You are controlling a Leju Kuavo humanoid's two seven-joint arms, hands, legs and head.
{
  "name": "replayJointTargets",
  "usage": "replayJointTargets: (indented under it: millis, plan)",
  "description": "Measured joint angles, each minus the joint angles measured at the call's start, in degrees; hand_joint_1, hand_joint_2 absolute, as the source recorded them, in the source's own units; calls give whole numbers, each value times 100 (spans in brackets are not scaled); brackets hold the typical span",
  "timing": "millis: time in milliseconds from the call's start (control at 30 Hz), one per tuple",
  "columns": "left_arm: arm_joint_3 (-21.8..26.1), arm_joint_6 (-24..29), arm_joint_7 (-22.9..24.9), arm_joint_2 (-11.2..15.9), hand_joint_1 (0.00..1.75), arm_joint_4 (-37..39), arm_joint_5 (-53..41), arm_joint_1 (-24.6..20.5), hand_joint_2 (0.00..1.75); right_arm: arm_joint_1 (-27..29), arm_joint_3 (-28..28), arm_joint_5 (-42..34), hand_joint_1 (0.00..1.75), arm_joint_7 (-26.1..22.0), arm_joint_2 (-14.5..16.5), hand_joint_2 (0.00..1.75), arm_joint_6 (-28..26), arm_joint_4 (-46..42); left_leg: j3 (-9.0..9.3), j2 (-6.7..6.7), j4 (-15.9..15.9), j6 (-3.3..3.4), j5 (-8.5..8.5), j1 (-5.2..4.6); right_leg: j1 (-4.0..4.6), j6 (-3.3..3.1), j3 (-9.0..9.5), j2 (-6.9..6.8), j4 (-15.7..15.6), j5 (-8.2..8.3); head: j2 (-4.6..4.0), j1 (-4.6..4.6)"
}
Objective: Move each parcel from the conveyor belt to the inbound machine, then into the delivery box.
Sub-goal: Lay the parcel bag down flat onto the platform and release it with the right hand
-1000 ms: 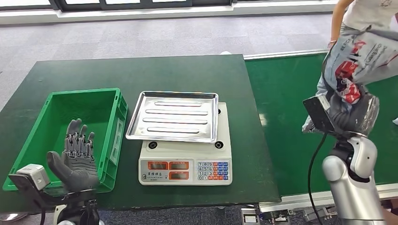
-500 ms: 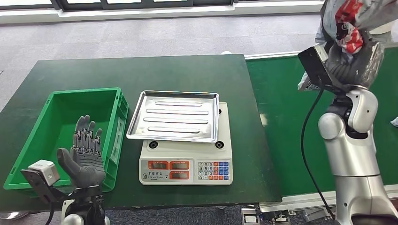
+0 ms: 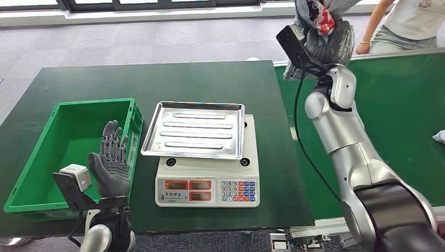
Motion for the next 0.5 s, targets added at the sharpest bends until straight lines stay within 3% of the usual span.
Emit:
replayJointTargets:
  millis: [167, 500]
  plan:
    - [-92, 20, -46, 0, 0, 190, -15, -88, 0, -165, 172, -64, 175, -120, 488, 175, -119, 482, -5, 5, -1, -4, 1, 3, 2, -1, -6, 3, 1, 0, 0, 1]
    - [-114, 20, -214, -7, 0, 406, 30, -143, 0, -60, 453, -516, 175, -885, 1469, 175, -248, 751, -6, 6, -2, -5, 1, 5, 5, -2, -12, 8, 2, -1, 0, 1]
